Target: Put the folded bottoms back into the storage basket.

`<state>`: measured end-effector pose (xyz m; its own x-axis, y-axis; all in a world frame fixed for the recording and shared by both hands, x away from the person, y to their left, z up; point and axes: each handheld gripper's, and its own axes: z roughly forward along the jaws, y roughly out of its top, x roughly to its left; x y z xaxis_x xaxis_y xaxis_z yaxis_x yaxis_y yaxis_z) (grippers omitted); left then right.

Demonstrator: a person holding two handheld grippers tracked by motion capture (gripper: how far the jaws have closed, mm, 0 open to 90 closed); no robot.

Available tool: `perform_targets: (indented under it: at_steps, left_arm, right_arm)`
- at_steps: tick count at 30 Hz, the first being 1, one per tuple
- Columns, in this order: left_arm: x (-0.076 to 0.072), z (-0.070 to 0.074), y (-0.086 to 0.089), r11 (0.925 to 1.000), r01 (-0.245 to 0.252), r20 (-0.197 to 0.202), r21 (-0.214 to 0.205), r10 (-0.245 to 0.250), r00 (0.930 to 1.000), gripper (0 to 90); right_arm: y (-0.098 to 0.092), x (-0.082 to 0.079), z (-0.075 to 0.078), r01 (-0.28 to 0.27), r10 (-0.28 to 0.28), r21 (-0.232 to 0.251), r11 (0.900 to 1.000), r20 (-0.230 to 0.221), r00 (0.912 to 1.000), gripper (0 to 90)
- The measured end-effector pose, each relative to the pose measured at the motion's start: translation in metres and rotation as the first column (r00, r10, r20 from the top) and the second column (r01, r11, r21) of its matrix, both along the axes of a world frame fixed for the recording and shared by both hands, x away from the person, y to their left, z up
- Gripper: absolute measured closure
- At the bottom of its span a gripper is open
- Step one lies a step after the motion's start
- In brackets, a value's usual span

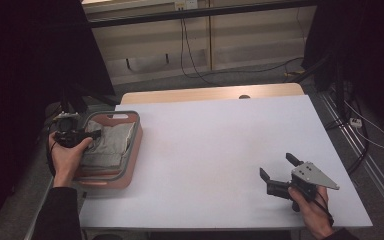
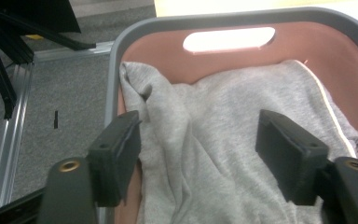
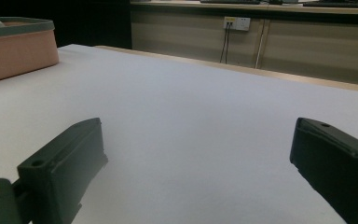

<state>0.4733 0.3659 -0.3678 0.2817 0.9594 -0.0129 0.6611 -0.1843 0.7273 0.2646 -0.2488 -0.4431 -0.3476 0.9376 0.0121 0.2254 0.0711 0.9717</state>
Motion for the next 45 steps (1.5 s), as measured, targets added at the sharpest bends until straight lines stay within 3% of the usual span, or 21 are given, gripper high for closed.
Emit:
perform_targets:
  at_steps: [9,13,15,20,25,28,31,36,41,45]
  left_arm:
    - [-0.006,0.003,-0.002,0.9979,0.031,0.070,-0.057,-0.027,0.9972,8.1]
    - [-0.012,0.008,-0.002,0.9963,0.063,0.101,-0.059,-0.057,0.9932,5.6]
    - [-0.015,0.011,-0.001,0.9944,0.069,0.120,-0.079,-0.059,0.9910,5.6]
    - [-0.027,0.017,-0.003,0.9914,0.104,0.164,-0.080,-0.090,0.9824,5.7]
    - [-0.039,0.021,-0.006,0.9887,0.133,0.227,-0.070,-0.114,0.9672,5.2]
    - [-0.044,0.022,-0.006,0.9849,0.143,0.252,-0.098,-0.115,0.9610,4.9]
    - [-0.047,0.022,-0.006,0.9856,0.143,0.254,-0.091,-0.115,0.9602,4.9]
    - [-0.053,0.020,-0.004,0.9864,0.119,0.248,-0.113,-0.088,0.9648,4.9]
    - [-0.062,0.021,0.000,0.9841,0.131,0.268,-0.120,-0.094,0.9587,4.9]
    - [-0.069,0.022,0.001,0.9856,0.126,0.268,-0.113,-0.092,0.9590,4.9]
  right_arm:
    - [0.000,0.000,0.000,0.004,-0.004,-0.003,1.0000,0.002,1.0000,2.9]
    - [0.001,0.000,0.000,0.003,-0.003,-0.002,1.0000,0.001,1.0000,2.9]
    - [0.000,0.000,0.000,0.006,-0.006,-0.002,1.0000,0.001,1.0000,2.9]
    - [0.000,0.000,0.000,0.006,-0.006,-0.003,1.0000,0.002,1.0000,2.9]
    - [0.001,0.001,0.000,0.007,-0.007,-0.003,1.0000,0.000,1.0000,2.9]
    - [0.000,0.001,0.000,0.009,-0.009,-0.004,0.9999,-0.001,1.0000,2.9]
    - [0.001,0.001,0.000,0.009,-0.009,-0.003,1.0000,-0.002,1.0000,2.9]
    - [0.001,0.002,0.000,0.007,-0.007,-0.002,1.0000,0.000,1.0000,2.9]
    - [0.001,0.002,0.000,0.005,-0.005,-0.003,1.0000,0.000,1.0000,2.9]
    - [0.002,0.003,0.000,0.003,-0.003,-0.002,1.0000,0.001,1.0000,2.9]
